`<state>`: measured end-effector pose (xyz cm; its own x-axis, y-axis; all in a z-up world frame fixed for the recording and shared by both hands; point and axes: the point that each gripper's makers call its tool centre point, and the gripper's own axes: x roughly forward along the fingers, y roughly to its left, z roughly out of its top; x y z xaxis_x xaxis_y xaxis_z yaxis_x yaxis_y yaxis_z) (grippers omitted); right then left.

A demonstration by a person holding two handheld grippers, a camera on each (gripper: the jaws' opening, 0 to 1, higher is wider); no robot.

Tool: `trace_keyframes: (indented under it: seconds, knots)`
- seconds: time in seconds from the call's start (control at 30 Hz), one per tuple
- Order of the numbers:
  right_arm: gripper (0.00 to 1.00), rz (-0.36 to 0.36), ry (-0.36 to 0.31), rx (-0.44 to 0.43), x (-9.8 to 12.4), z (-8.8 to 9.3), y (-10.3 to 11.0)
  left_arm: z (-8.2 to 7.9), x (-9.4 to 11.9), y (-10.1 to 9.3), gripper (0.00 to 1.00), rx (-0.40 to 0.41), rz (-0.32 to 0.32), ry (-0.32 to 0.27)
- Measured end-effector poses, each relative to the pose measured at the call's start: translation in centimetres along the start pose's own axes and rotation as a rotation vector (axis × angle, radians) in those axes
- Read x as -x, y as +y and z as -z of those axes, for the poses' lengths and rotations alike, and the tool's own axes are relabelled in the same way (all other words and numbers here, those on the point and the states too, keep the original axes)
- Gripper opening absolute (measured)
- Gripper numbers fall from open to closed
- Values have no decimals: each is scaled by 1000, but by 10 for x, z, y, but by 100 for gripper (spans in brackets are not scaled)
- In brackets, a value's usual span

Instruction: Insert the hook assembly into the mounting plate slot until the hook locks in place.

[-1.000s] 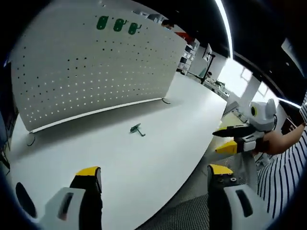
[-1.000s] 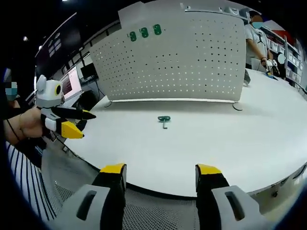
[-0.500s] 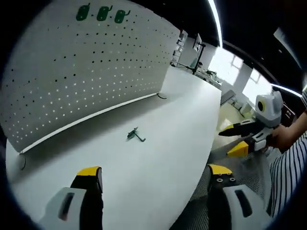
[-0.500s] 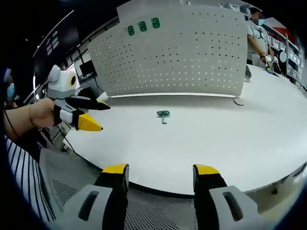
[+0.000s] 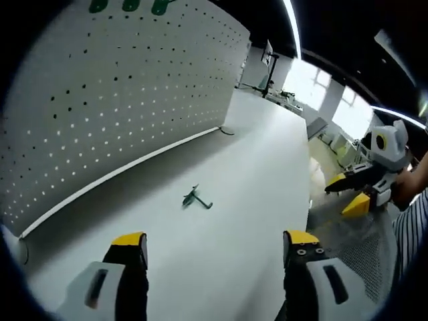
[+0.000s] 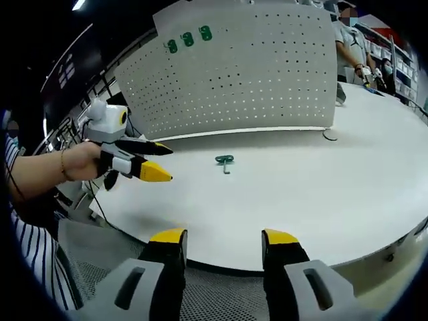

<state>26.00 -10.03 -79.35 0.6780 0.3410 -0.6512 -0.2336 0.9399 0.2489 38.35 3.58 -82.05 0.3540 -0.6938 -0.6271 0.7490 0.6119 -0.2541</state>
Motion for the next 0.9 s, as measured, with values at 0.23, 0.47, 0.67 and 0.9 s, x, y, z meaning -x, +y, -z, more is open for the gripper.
trace_keyframes:
  seconds: [0.23,0.47,0.67,0.9]
  knots:
    - [39,6,-2,-29,-1,0,-2,-7,-21,7,77,-5,-3,-13]
    - [37,7,3,-35,-3,1,-3,-10,-43,11,74,8,32,-3]
    - [35,25,-14,-71,-1,-1,-11,-16,-57,24,67,-8,21,-9]
    - [34,36,-2,-44,-3,1,-10,-22,-68,36,53,-25,-3,-27]
